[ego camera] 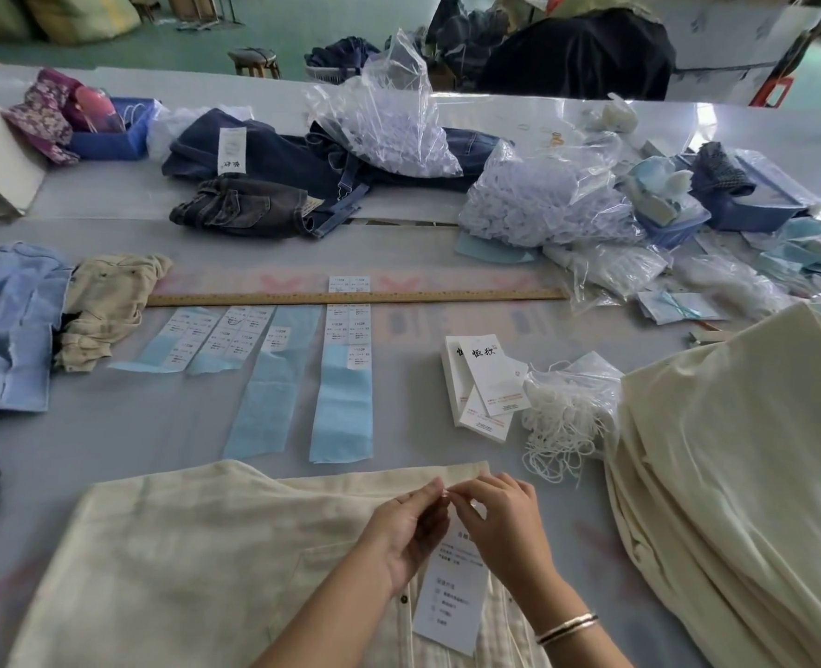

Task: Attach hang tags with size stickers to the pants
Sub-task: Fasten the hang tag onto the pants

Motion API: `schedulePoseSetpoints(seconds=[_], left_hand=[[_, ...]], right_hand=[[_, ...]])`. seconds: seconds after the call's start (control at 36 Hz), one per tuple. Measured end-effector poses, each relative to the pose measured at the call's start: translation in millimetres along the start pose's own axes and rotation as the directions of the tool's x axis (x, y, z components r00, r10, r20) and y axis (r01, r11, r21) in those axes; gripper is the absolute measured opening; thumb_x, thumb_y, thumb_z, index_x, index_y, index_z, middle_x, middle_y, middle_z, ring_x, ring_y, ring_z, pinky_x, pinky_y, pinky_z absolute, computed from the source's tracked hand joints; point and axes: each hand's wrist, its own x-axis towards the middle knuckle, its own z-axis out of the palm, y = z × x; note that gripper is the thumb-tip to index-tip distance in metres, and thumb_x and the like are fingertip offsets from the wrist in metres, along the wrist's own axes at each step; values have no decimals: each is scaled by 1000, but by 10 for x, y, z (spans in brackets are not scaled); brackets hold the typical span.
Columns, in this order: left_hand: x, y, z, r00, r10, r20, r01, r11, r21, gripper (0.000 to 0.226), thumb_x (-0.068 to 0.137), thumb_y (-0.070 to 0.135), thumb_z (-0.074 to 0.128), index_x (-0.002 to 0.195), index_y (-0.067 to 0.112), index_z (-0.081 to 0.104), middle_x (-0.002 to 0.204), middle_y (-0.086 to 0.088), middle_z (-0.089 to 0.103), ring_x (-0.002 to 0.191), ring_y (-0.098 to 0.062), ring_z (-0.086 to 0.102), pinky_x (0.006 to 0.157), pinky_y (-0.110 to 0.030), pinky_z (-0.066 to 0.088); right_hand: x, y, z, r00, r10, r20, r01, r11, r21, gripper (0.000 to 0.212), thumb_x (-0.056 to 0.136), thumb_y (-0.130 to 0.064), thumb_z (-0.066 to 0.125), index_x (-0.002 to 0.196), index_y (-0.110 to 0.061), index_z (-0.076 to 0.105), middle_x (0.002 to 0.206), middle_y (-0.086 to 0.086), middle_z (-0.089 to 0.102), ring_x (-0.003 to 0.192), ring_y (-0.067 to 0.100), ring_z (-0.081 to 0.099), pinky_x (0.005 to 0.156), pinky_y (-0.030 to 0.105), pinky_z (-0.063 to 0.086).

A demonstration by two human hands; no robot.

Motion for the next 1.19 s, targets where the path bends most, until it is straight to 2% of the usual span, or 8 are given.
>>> schedulePoseSetpoints(seconds=[0.25, 0.42, 0.58, 0.83, 0.94, 1.03, 1.08, 1.19], left_hand=[[48, -36, -22, 999, 29, -39, -25, 994, 102, 13, 76, 11, 75, 75, 1, 68, 61, -9, 66, 51, -14, 62, 49, -22, 52], [131, -99, 8, 992, 77, -103, -61, 987, 150, 16, 76, 14, 77, 75, 1, 67, 62, -9, 67, 53, -16, 60, 49, -23, 52], [131, -177, 129, 999, -9, -38, 7, 999, -34, 37, 84, 19, 70, 108, -9, 65, 108, -27, 66, 98, -34, 64, 92, -41, 51], [148, -295, 171, 995, -55, -86, 56, 998, 9, 41, 83, 33, 71, 103, -3, 69, 104, -22, 70, 100, -35, 66, 87, -41, 54], [134, -241, 176, 997, 52, -63, -36, 972, 233, 18, 88, 18, 67, 99, 5, 70, 105, -23, 70, 87, -29, 68, 77, -35, 55], [88, -21, -20, 964, 262, -34, -206, 824, 528, 27, 89, 16, 64, 116, 14, 63, 101, -11, 71, 76, -17, 68, 66, -25, 55], [62, 234, -343, 880, 471, -68, -277, 623, 732, 35, 89, 17, 63, 124, 18, 60, 98, -4, 69, 80, -17, 66, 71, -26, 53], [-103, 720, -1341, 535, 836, -121, -90, 199, 976, 44, 76, 9, 73, 118, 6, 64, 118, -21, 60, 107, -38, 55, 90, -43, 45]], right_hand=[[-16, 2, -17, 999, -37, -2, 37, 995, -91, 6, 83, -31, 70, 78, -28, 73, 73, -14, 66, 74, 10, 55, 82, 25, 29], [-20, -27, 61, 996, 57, 64, -53, 996, -68, 17, 93, -34, 53, 94, -33, 69, 87, -16, 64, 89, 6, 53, 81, 22, 25], [-112, -125, 222, 968, 240, -79, -227, 964, 138, 17, 91, -20, 60, 98, -28, 73, 97, -15, 69, 89, 6, 52, 77, 27, 22], [-168, -117, 221, 986, 164, -25, -165, 986, -40, 25, 91, -21, 52, 105, -32, 69, 104, -17, 69, 96, 2, 59, 89, 25, 24], [-96, -30, 168, 960, 277, 25, -278, 960, 18, 28, 92, -21, 49, 110, -32, 67, 108, -12, 67, 106, 6, 56, 87, 25, 23], [-112, 22, 175, 936, 349, 36, -350, 927, 135, 36, 92, -16, 53, 127, -21, 58, 126, -4, 60, 105, 12, 59, 99, 35, 34], [-184, 2, 187, 935, 354, 10, -349, 915, 200, 42, 89, -10, 56, 131, -18, 54, 129, -3, 54, 90, 9, 59, 96, 40, 39], [-335, -95, 251, 960, 281, -8, -273, 938, 212, 45, 83, 0, 62, 124, -18, 59, 128, -2, 53, 97, 15, 60, 91, 39, 41]])
